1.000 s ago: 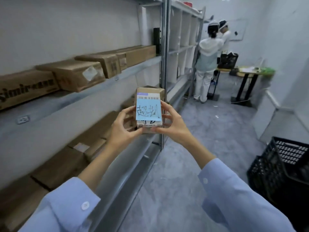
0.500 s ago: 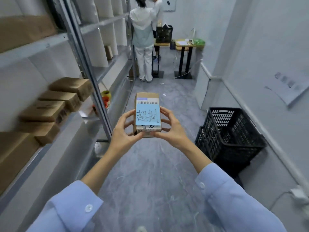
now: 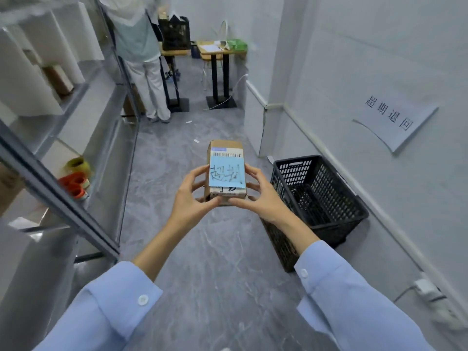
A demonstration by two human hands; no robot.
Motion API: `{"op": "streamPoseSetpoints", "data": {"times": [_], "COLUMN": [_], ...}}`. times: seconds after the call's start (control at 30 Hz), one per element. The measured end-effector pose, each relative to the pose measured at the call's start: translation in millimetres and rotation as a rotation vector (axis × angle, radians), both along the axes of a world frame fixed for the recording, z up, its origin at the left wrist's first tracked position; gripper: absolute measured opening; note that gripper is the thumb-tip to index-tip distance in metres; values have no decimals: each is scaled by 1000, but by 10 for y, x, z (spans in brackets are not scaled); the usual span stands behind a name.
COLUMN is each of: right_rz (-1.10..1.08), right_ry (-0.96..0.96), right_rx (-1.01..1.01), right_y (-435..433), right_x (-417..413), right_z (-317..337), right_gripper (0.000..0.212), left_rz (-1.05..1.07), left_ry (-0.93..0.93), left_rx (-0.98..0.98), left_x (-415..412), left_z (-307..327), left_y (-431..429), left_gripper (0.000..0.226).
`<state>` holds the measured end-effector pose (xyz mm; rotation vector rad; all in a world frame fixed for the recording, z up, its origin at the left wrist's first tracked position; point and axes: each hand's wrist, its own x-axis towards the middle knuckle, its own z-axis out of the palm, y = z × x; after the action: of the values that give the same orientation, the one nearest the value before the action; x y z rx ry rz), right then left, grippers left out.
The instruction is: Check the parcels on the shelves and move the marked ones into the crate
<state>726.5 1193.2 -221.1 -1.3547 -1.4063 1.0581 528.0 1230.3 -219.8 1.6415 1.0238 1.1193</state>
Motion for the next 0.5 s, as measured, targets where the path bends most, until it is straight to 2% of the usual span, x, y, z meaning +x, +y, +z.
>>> {"op": "streamPoseSetpoints", "data": {"times": [0.33, 0.5], "right_rz": [-87, -88], "right_ry": [56, 114], "right_rx": [-47, -114], "right_y": [996, 1532], "right_x": [942, 1605], "right_z": [-308, -603], "right_gripper": [86, 63], "left_rz": [-93, -75], "left_ry": [-4, 3], "left_rx": [-69, -127], "left_x": [1018, 1682], "left_z": [-327, -661], "left_y": [1166, 1641], "left_gripper": [69, 67]}}
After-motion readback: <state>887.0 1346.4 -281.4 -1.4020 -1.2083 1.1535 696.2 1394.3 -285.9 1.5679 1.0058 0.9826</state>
